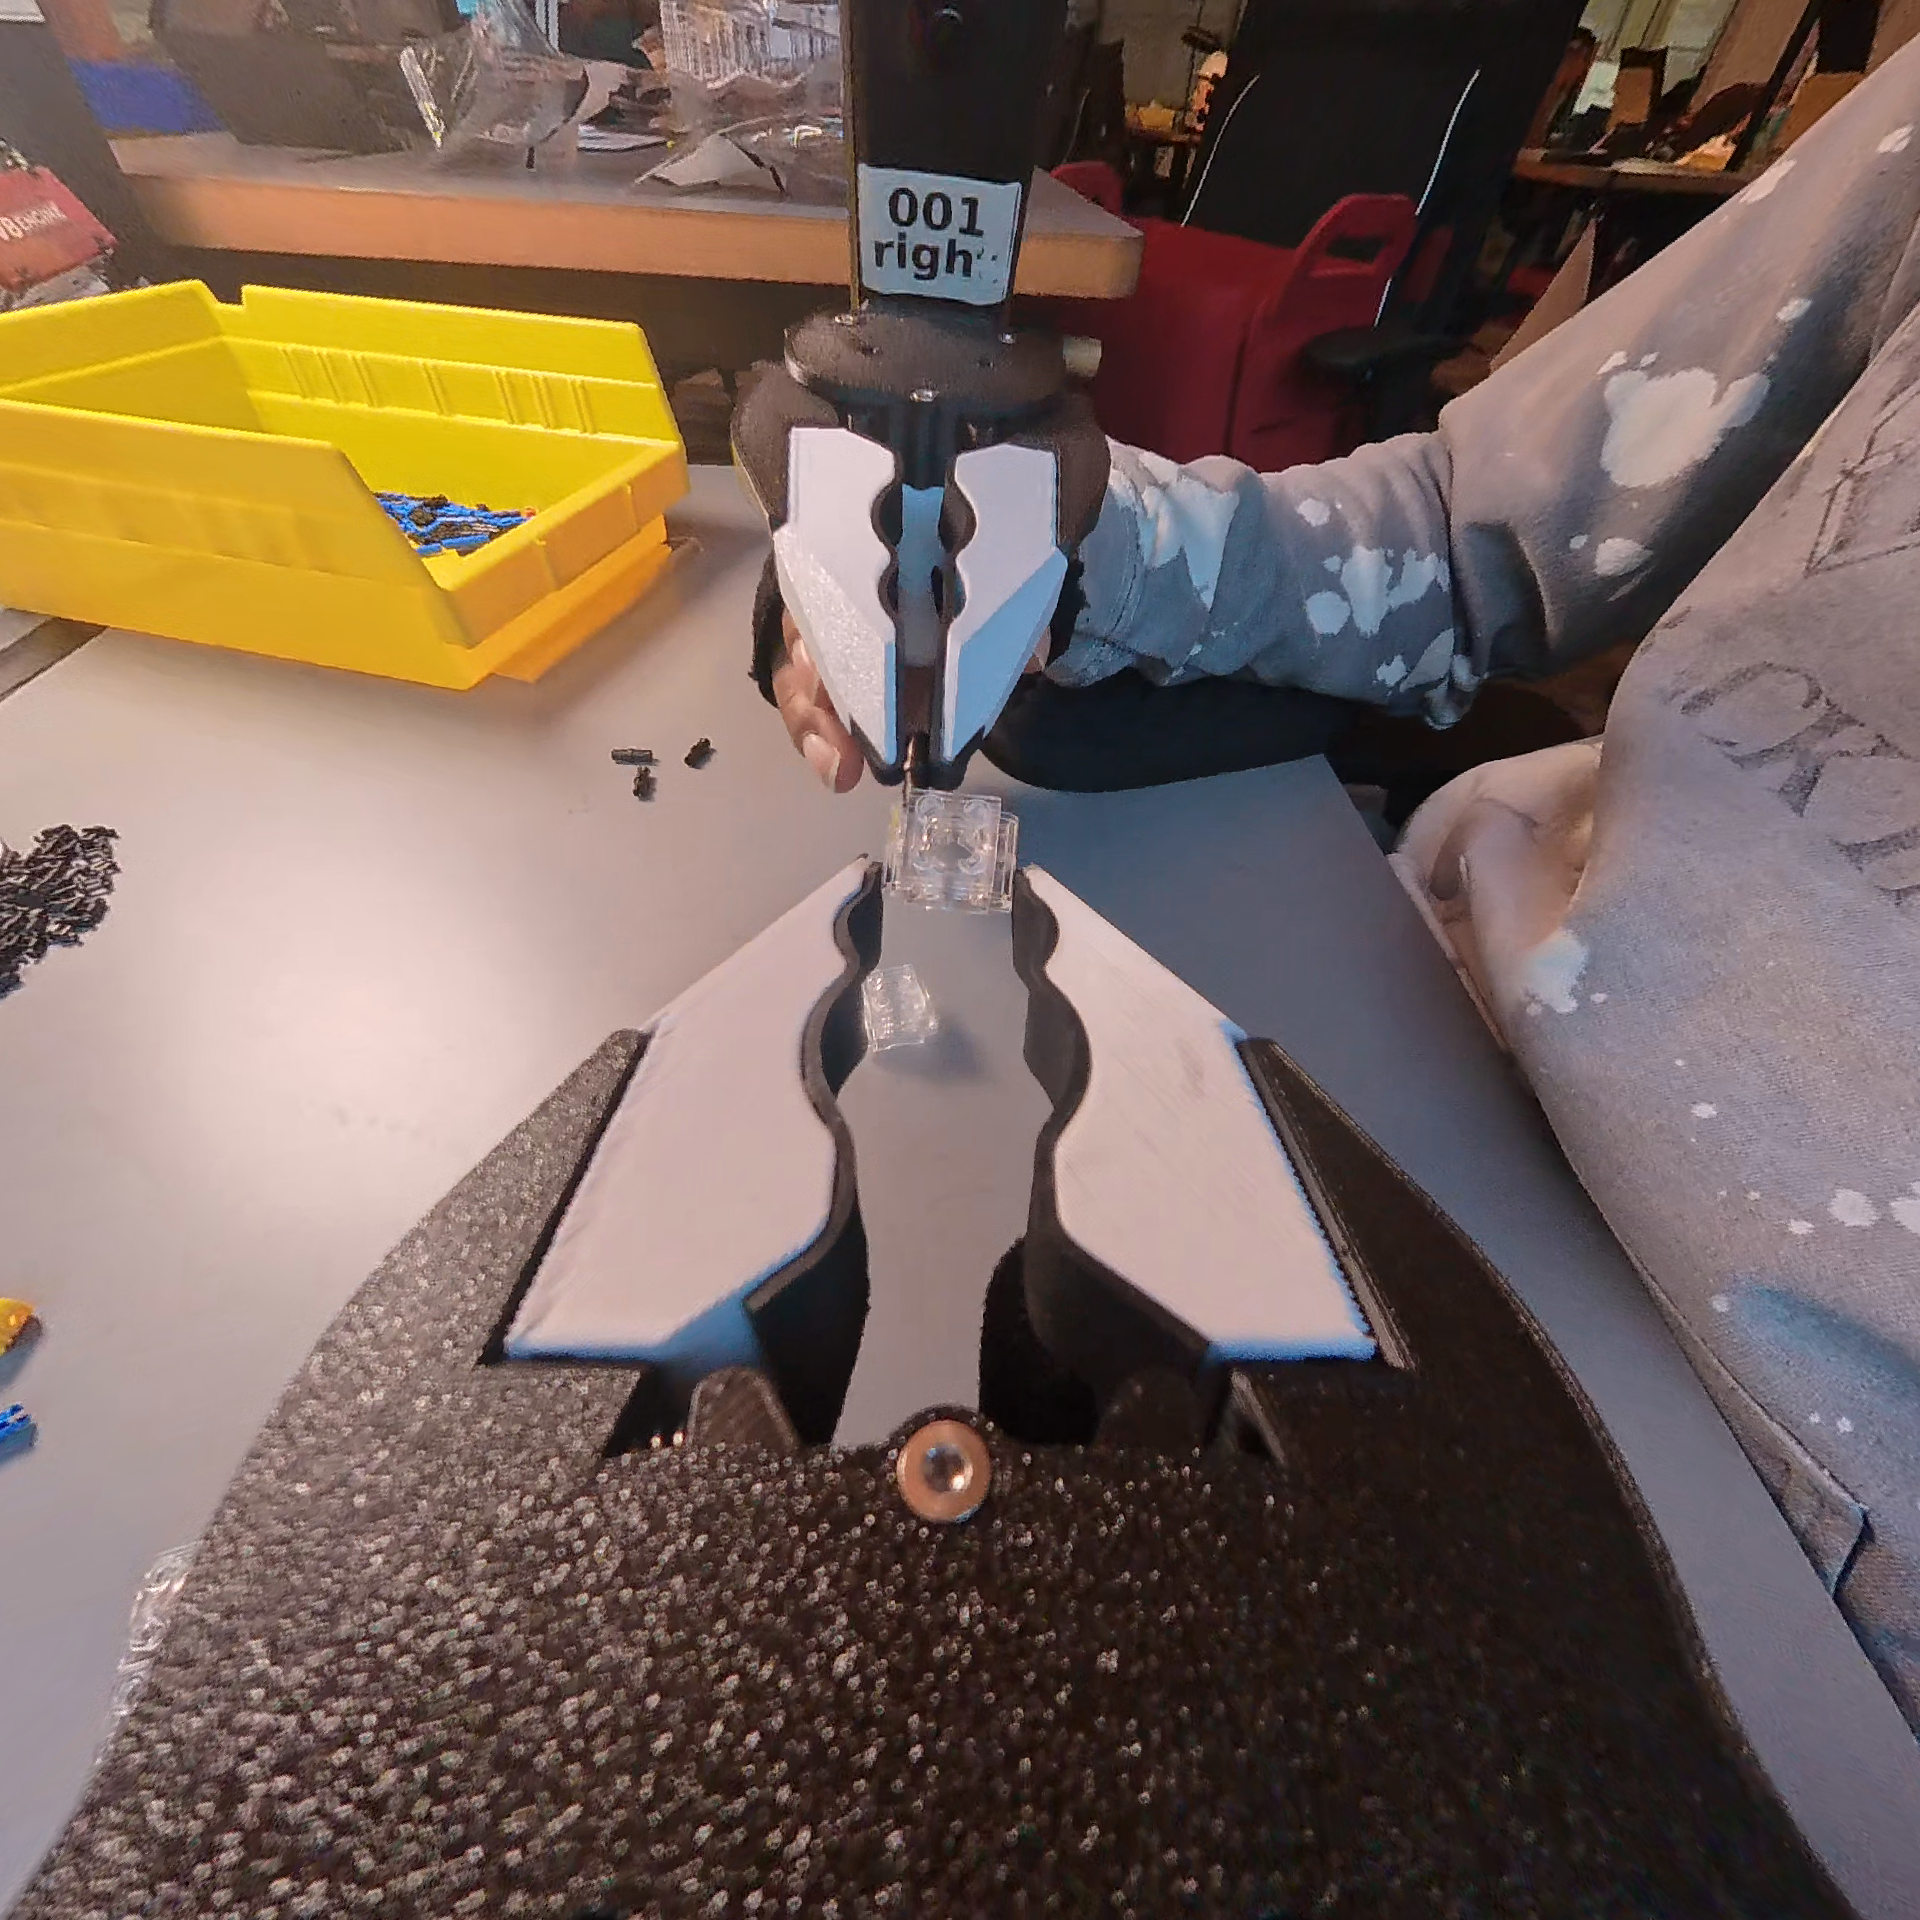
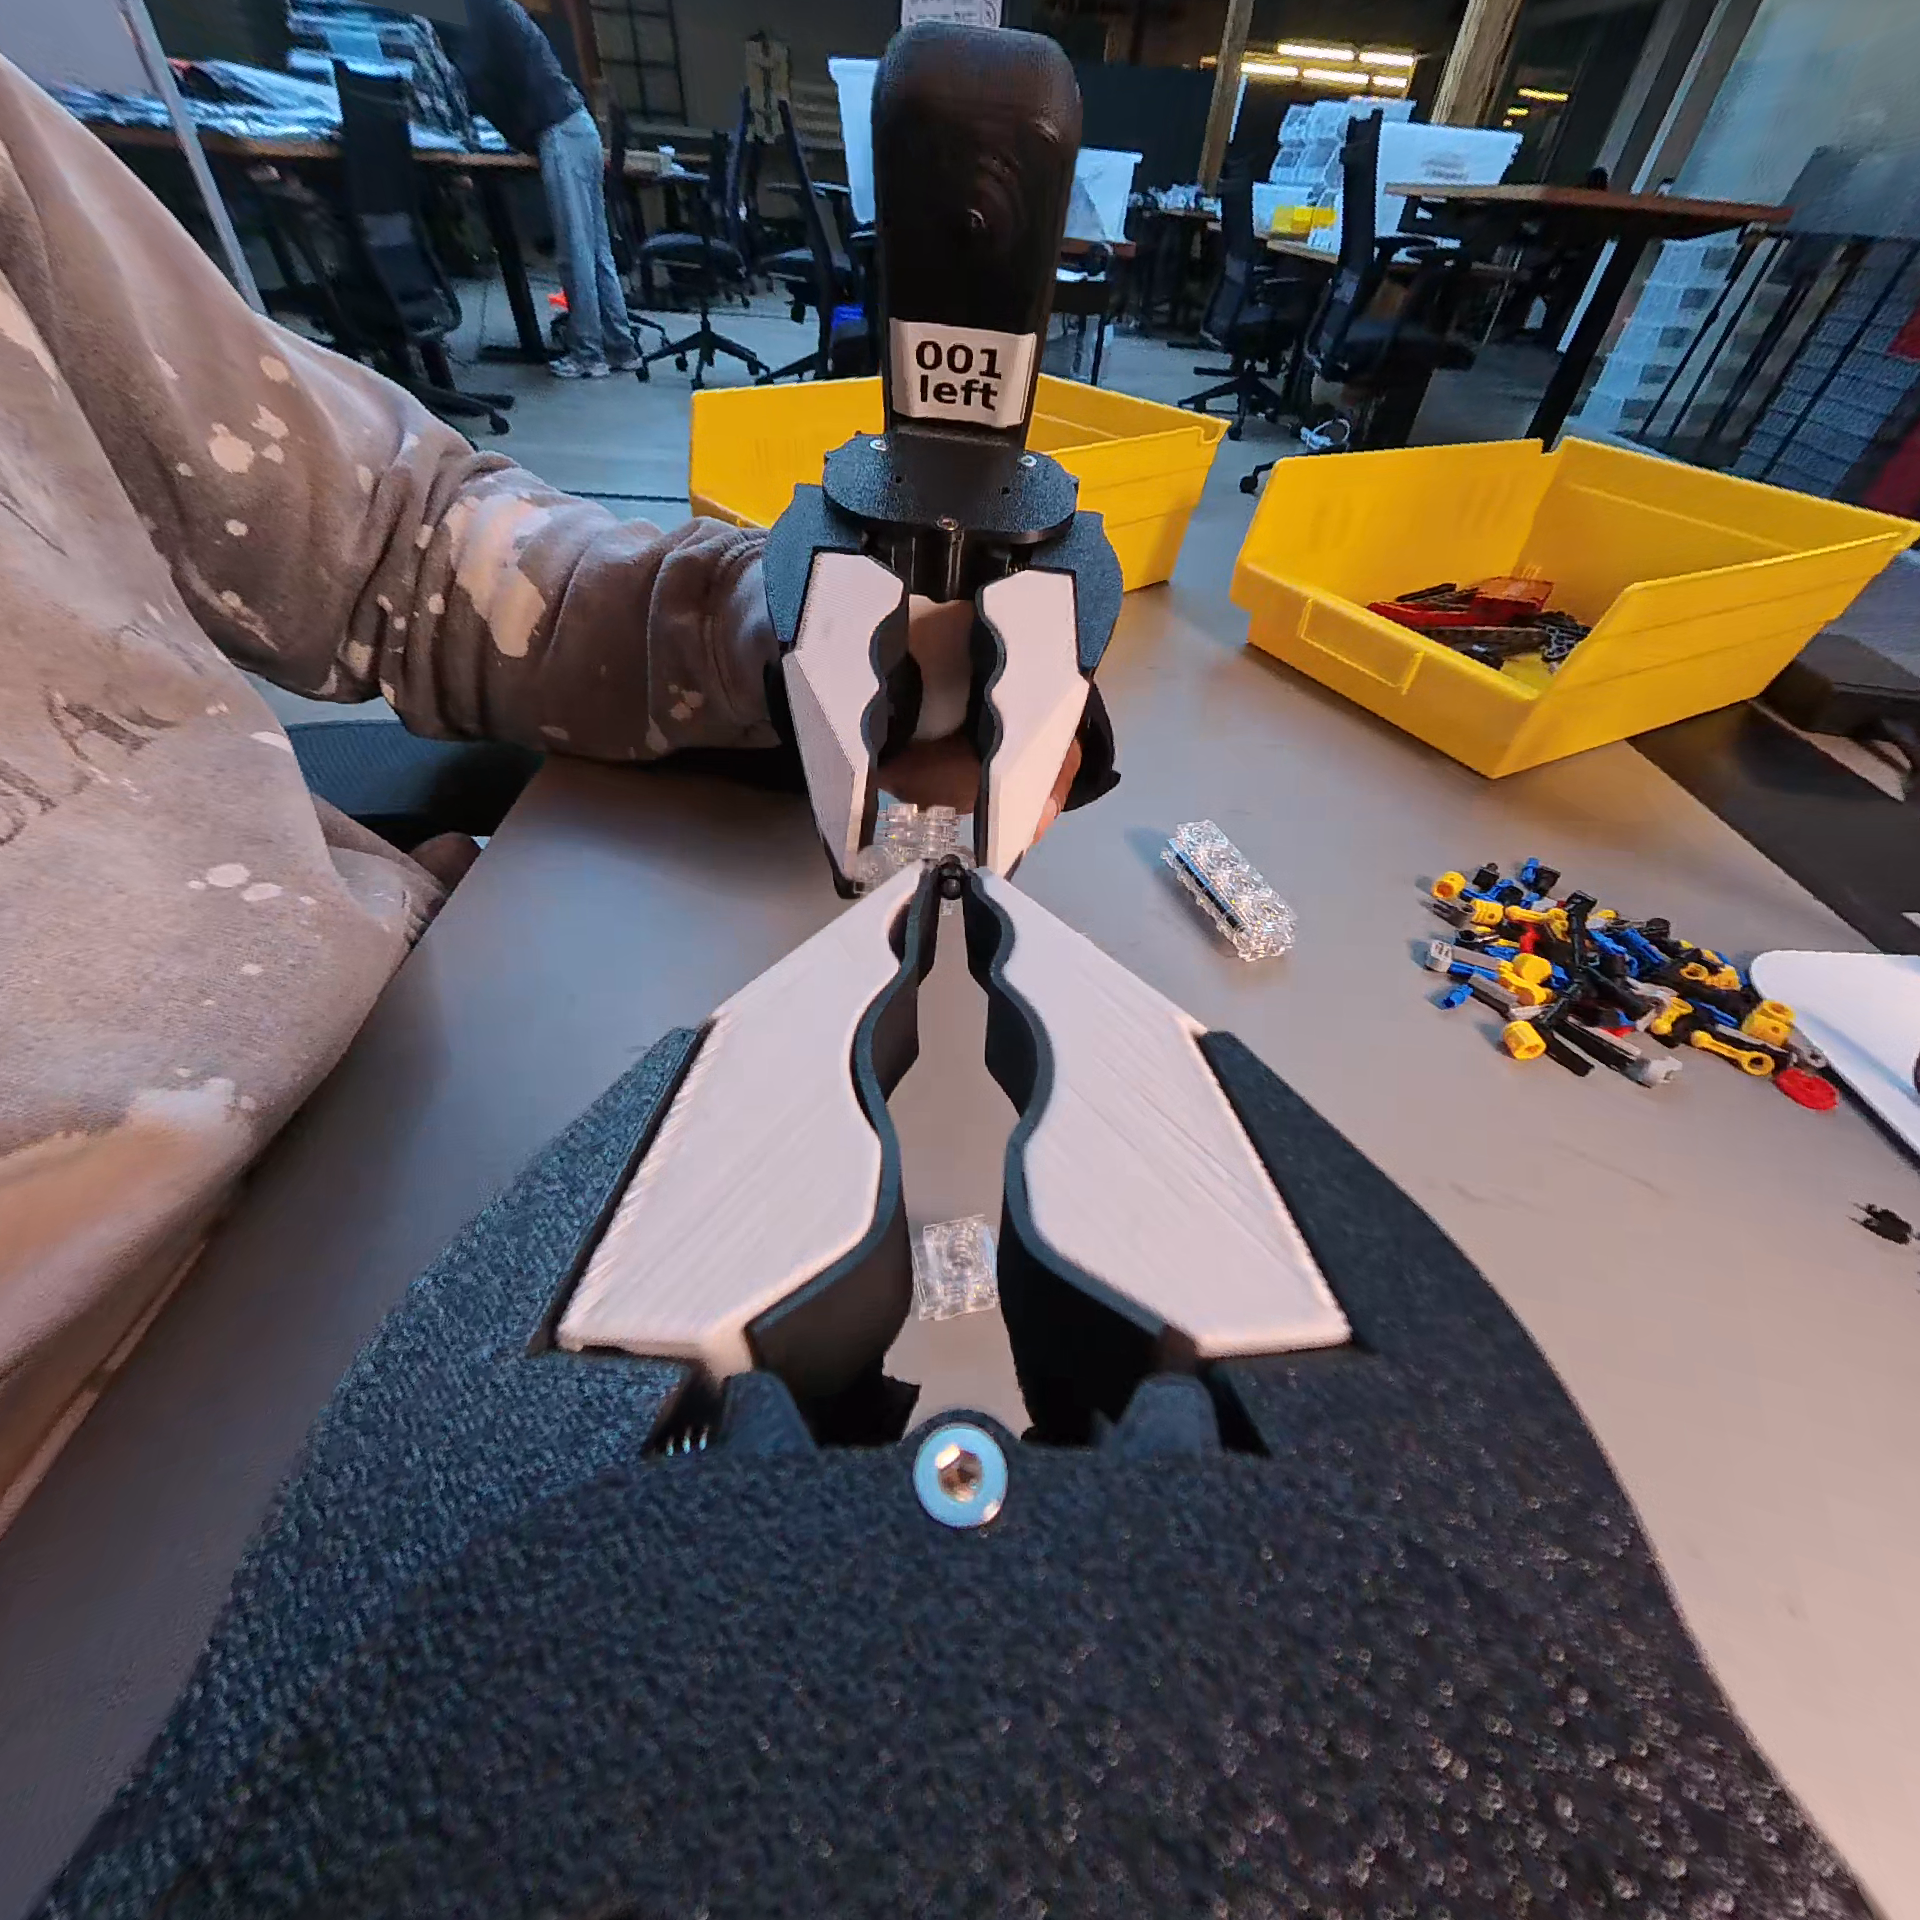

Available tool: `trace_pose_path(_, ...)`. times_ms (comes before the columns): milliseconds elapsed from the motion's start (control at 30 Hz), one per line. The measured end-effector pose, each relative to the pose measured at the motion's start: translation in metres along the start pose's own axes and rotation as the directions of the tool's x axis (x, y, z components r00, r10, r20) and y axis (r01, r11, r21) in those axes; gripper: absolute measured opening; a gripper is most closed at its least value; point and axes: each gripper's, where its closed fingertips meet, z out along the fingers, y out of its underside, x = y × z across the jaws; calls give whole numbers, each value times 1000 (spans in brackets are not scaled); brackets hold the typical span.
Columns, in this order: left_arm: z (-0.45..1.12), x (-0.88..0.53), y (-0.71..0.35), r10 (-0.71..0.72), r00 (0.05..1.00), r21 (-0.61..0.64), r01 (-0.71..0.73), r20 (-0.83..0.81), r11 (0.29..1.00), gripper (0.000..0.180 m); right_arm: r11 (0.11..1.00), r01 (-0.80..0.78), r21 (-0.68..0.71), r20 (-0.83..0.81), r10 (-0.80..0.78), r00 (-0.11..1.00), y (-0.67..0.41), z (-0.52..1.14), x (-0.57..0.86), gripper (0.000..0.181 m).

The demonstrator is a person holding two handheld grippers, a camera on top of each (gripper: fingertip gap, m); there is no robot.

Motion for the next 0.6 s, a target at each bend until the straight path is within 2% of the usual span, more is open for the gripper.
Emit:
trace_pose_path(333, 6, -2, 13, 46, 998, -102, -42, 42, 994, 22, 994, 10, -109, -12, -12, 1000, 15, 2, 1, 3)
trace_pose_path(500, 16, 2, 36, 124, 991, -257, -109, 43, 960, 22, 945, 81, -318, 9, -82, 997, 40, 4, -6, 3)
trace_pose_path(600, 19, 2, 47, 140, 989, -313, -119, 46, 942, 21, 925, 90, -369, 5, -95, 995, 50, 6, -8, 3)
